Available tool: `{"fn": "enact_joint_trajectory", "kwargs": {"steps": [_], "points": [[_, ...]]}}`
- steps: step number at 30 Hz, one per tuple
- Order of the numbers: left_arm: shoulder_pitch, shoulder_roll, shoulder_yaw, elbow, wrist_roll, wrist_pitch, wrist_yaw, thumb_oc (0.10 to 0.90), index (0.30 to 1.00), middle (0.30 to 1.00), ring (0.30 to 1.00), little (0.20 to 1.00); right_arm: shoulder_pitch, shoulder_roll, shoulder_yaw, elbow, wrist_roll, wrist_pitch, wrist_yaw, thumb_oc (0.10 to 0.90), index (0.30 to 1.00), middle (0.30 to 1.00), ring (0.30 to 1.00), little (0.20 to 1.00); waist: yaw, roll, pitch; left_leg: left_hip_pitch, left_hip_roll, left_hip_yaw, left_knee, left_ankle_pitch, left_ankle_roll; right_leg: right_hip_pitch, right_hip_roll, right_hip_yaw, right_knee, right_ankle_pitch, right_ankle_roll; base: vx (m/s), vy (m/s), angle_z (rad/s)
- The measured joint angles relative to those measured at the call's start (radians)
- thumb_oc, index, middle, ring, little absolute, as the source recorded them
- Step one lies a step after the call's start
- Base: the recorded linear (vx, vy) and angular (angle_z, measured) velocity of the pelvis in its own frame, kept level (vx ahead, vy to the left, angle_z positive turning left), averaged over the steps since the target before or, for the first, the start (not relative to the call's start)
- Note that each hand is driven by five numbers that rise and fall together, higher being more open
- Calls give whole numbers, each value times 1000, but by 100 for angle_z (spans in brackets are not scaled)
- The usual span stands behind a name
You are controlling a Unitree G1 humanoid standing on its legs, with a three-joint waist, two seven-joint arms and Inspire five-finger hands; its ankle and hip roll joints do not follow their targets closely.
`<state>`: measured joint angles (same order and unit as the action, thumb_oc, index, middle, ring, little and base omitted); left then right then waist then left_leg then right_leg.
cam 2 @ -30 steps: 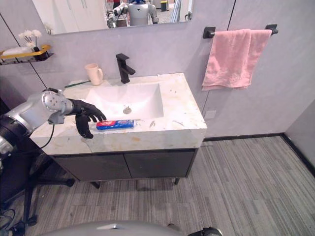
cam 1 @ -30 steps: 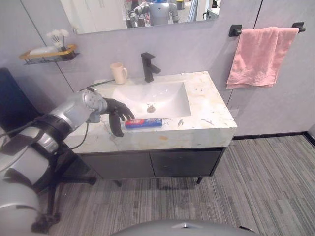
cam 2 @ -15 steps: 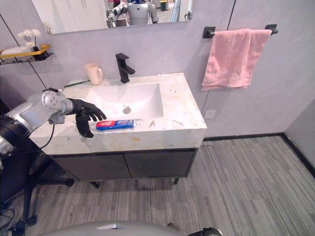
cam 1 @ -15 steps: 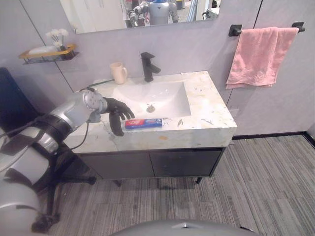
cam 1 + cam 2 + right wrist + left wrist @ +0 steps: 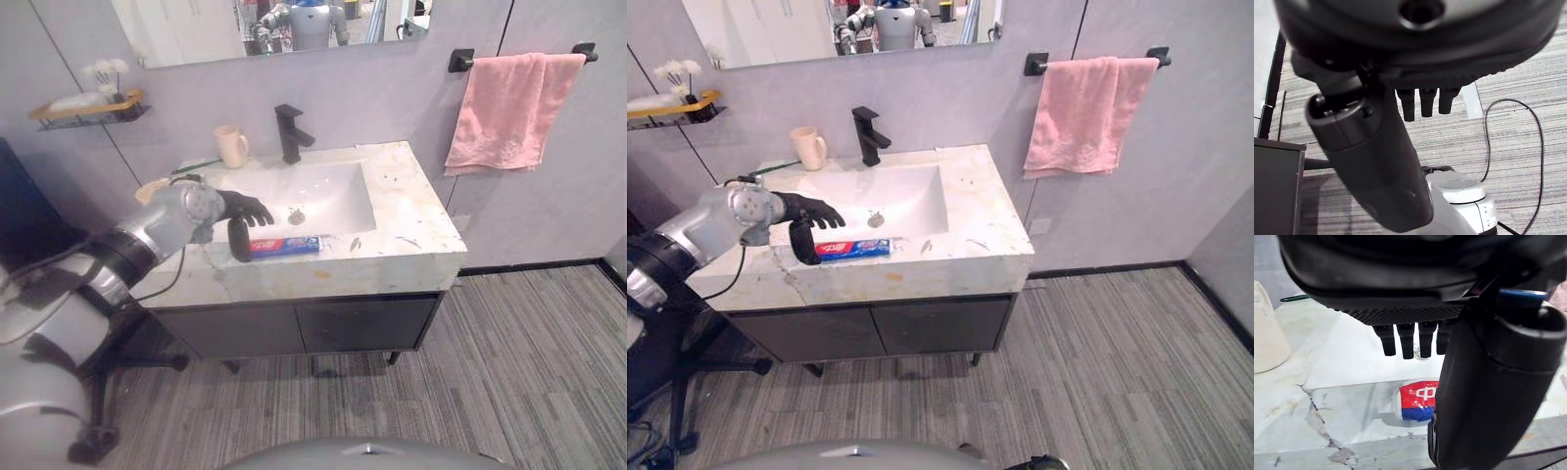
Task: Organize the bathroom.
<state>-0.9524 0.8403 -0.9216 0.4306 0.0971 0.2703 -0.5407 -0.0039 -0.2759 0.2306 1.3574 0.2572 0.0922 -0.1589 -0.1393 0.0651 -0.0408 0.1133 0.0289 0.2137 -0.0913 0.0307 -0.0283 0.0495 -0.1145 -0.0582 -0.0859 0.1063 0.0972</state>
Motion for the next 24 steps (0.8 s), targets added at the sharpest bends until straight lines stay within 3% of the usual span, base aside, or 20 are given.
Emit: {"fn": "enact_joint_trajectory", "kwargs": {"steps": [5,24], "points": [[85,-48,38,-18,32,34,23,800,900,900,900,900,8,0,4,0,0,0,-2,800,900,900,900,900,-1,1,-1,0,1,2,0,0,-1,-2,1,3,0,0,0,-6,2,-1],[188,-59,100,-78,155,55,125,800,900,900,900,900,16,0,5,-11,28,0,-6,800,900,900,900,900,18,-1,7,-1,1,0,0,-1,1,-2,0,0,-1,0,0,0,0,0]]}}
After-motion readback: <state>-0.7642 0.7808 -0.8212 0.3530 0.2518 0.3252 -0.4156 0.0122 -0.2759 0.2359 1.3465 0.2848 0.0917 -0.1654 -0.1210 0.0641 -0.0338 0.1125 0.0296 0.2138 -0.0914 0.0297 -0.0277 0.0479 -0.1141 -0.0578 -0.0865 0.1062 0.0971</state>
